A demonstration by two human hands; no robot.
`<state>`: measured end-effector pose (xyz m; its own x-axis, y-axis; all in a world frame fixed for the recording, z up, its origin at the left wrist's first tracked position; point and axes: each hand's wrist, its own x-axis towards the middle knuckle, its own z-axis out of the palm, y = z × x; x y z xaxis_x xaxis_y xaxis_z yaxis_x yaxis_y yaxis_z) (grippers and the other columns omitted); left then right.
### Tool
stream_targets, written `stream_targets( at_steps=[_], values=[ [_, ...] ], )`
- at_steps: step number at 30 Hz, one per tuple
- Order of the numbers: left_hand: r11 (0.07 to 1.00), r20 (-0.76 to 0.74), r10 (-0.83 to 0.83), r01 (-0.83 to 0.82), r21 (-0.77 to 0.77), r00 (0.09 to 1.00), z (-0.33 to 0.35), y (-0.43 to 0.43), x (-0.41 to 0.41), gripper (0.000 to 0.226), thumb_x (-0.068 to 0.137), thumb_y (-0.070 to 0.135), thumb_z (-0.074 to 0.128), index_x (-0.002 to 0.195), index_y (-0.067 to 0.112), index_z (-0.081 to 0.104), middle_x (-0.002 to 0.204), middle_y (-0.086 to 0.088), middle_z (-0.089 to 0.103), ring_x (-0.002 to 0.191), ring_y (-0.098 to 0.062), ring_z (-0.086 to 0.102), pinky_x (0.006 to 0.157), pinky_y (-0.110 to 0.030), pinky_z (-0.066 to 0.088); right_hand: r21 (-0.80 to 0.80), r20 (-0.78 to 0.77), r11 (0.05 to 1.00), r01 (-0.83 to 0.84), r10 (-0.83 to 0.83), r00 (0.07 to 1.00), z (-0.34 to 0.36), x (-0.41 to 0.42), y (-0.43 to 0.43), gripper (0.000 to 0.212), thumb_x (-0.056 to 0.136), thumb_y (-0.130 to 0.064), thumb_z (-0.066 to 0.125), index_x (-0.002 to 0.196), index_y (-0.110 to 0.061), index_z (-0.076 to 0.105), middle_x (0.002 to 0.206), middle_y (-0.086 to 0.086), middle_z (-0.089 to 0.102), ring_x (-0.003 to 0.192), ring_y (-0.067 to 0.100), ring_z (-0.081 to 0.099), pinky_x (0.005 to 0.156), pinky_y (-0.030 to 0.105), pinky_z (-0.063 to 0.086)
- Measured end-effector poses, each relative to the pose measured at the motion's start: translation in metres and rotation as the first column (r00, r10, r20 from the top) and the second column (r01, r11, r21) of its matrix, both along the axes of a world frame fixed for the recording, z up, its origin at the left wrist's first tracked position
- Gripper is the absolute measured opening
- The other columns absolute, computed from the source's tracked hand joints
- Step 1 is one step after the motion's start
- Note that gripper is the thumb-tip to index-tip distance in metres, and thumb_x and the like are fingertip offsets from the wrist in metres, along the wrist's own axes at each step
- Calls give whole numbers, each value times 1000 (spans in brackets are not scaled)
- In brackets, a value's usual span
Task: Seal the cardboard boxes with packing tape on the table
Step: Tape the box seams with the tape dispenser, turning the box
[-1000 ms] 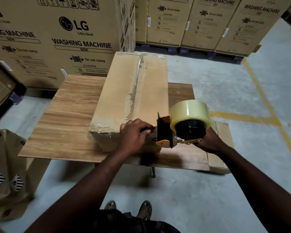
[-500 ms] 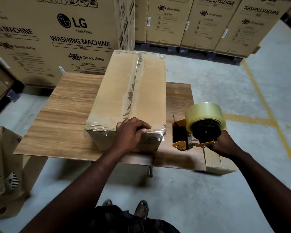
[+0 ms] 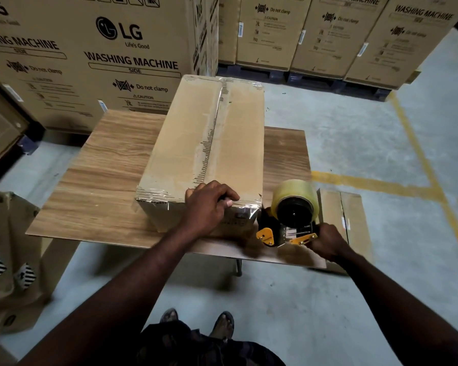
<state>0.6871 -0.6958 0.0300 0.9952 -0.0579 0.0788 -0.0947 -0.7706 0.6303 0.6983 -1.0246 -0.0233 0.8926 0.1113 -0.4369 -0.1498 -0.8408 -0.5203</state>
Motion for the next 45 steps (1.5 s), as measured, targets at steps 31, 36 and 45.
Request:
stream_targets(
  at_steps=[31, 36, 45],
  values=[
    [999, 6, -26, 26, 43, 1000, -2, 2, 0, 18, 96, 26, 60, 105, 41, 65, 104, 19, 59, 106, -8, 49, 83, -32, 21, 839, -118, 432, 330, -448, 886, -22, -17, 161, 71, 94, -73, 41, 151, -32, 44, 154, -9, 47, 144, 8, 40, 118, 34, 33],
    [998, 15, -23, 22, 54, 1000, -3, 1, 0, 18, 96, 26, 60, 105, 41, 65, 102, 19, 58, 106, -10, 50, 83, -33, 23, 791, 33, 524, 317, -553, 833, -20, -35, 181, 49, 109, -32, 26, 157, -22, 29, 157, -10, 32, 140, -9, 29, 106, -2, 22],
    [997, 40, -38, 36, 66, 998, -6, 3, -2, 16, 96, 32, 57, 107, 41, 65, 104, 20, 56, 108, -10, 50, 86, -34, 24, 711, 218, 659, 244, -537, 815, -36, -40, 176, 53, 105, -16, 53, 155, -14, 36, 144, -18, 43, 122, -32, 34, 99, 0, 30]
  ],
)
